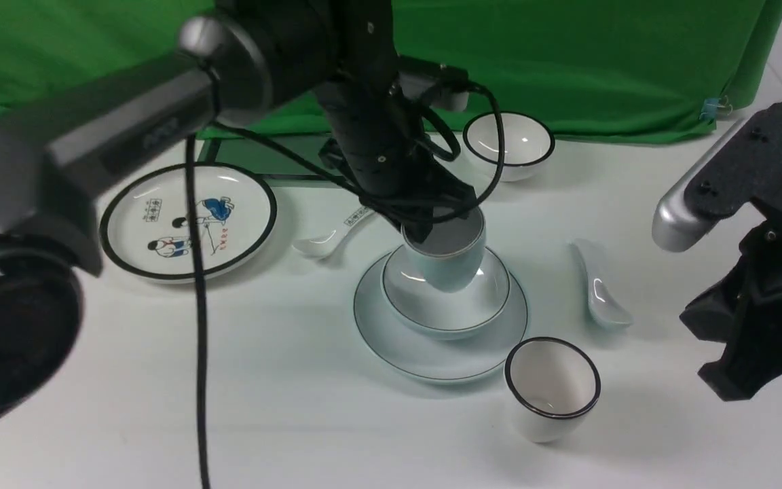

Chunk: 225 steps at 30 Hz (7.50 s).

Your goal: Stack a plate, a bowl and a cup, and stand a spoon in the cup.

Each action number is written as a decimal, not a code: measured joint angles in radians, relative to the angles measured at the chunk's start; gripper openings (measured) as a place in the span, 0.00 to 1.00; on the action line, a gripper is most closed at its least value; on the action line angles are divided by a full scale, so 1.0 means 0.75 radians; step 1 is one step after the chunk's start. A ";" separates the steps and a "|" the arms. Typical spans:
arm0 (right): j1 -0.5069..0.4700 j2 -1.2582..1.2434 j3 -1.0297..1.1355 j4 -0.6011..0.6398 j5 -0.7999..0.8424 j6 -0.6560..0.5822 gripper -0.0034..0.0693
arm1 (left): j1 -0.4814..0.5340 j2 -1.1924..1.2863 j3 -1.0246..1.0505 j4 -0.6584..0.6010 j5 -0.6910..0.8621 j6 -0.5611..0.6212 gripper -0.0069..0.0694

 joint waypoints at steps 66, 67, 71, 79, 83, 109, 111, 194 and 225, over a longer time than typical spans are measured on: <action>0.112 0.551 0.158 0.748 -1.944 -0.165 0.28 | -0.001 -1.564 1.677 0.360 -0.840 -0.388 0.04; 0.145 0.579 0.158 0.702 -1.998 -0.156 0.28 | -0.001 -1.565 1.677 0.360 -0.842 -0.388 0.04; 0.241 0.729 0.139 0.557 -2.249 -0.143 0.28 | -0.001 -1.568 1.681 0.359 -0.842 -0.388 0.04; 0.251 0.897 0.125 0.540 -2.474 -0.117 0.28 | -0.001 -1.572 1.683 0.359 -0.832 -0.388 0.04; 0.251 0.972 0.121 0.538 -2.534 -0.064 0.28 | -0.001 -1.577 1.683 0.359 -0.792 -0.388 0.04; 0.252 0.169 0.122 0.540 -1.421 -0.114 0.08 | -0.001 -2.554 1.980 0.484 -0.530 -0.388 0.05; 0.252 0.104 0.128 0.540 -1.356 -0.123 0.07 | -0.001 -2.597 1.986 0.491 -0.529 -0.388 0.05; -0.714 -1.547 1.398 -0.085 -0.901 0.533 0.06 | -0.001 -2.743 1.990 0.506 -0.529 -0.388 0.05; -0.708 -1.547 1.398 -0.084 -0.901 0.541 0.14 | -0.001 -2.743 2.025 0.508 -0.576 -0.388 0.05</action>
